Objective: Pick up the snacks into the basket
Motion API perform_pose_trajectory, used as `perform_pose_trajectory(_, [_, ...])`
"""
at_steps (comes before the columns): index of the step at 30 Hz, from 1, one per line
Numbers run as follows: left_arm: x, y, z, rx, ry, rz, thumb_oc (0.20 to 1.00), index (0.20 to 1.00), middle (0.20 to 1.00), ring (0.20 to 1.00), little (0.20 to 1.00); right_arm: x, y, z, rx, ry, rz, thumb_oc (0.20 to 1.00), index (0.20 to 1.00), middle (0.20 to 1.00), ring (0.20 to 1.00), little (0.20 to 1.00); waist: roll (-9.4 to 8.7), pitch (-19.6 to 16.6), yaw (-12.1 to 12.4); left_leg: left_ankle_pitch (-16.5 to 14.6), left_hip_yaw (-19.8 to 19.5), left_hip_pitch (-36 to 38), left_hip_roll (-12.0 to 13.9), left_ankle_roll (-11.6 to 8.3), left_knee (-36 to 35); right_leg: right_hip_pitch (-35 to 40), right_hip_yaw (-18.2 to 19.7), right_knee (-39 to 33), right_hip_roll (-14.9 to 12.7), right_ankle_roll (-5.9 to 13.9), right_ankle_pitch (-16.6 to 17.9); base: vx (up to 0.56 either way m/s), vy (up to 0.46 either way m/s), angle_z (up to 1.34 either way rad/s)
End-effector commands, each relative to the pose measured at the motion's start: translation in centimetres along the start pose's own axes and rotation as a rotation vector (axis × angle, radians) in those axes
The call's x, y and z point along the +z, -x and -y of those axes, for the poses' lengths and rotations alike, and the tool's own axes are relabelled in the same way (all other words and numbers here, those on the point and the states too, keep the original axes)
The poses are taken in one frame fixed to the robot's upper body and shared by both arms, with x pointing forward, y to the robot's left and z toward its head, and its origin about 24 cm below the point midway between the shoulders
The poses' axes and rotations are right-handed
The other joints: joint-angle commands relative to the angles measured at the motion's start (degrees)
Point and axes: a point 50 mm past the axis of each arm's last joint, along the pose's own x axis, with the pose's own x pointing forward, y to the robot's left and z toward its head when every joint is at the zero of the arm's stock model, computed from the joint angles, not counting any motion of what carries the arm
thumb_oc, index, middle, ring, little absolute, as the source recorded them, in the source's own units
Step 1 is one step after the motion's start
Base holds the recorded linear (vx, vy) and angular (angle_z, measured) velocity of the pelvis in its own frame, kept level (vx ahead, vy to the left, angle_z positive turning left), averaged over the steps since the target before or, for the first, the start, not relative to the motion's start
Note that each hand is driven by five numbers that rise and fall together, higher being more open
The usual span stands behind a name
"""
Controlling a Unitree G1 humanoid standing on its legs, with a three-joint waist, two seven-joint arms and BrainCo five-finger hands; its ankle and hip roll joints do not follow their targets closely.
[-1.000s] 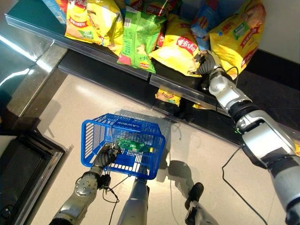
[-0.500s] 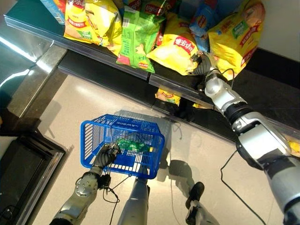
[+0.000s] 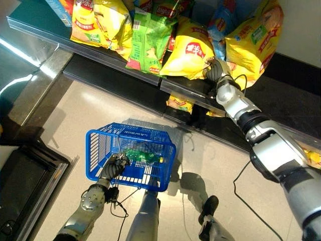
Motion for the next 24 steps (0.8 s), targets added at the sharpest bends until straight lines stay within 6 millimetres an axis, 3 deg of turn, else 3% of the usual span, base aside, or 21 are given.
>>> perform_pose_trajectory(1, [4.1,0.0,-0.3,-0.001,0.012,0.225,0.200,0.200,0.200,0.200,0.200,2.3,-0.3,0.9,-0.010,-0.010,0.112,0.200,0.200,0.200,0.200,0.200,-1.24,1.21,-0.59,-7.66,3.54,3.14,-1.40,-0.15,4.47,-0.25,3.25,2.04,-2.25,0.54,2.00,0.00,0.000,0.00])
perform_pose_trajectory(6, [3.9,0.0,-0.4,0.001,0.010,0.210,0.200,0.200,0.200,0.200,0.200,3.0,-0.2,1.2,-0.019,-0.037,0.142,0.200,0.200,0.200,0.200,0.200,-1.87,0.40,-0.72,-7.55,3.63,3.38,-1.09,-0.17,4.60,0.20,3.30,1.55,-1.97,0.43,2.30,0.00,0.000,0.00])
perform_pose_trajectory(12, [3.1,0.0,-0.8,0.006,0.006,0.169,0.200,0.200,0.200,0.200,0.200,4.4,0.4,2.1,-0.022,-0.226,0.217,0.200,0.200,0.200,0.200,0.200,-3.55,-1.33,-1.28,-7.77,3.92,5.72,-0.16,-0.29,4.16,2.31,3.35,0.48,-1.36,0.40,2.45,0.00,-0.002,-0.01])
perform_pose_trajectory(14, [2.5,0.1,-1.0,0.012,0.007,0.138,0.200,0.200,0.200,0.200,0.200,4.7,0.9,2.9,-0.029,-0.387,0.251,0.200,0.200,0.200,0.200,0.200,-4.25,-2.74,-1.76,-7.88,4.10,7.47,0.33,-0.38,3.10,3.84,3.07,-0.18,-1.25,0.40,2.27,0.01,-0.003,-0.03])
perform_pose_trajectory(24, [0.7,0.9,-2.1,0.042,-0.018,0.051,0.200,0.200,0.200,0.200,0.200,5.4,3.7,4.0,0.022,-0.623,0.397,0.200,0.200,0.200,0.200,0.200,-6.50,-6.37,-4.07,-9.36,6.39,11.25,1.28,0.20,3.72,6.28,4.60,-1.26,-0.80,0.38,2.76,0.01,0.010,-0.07])
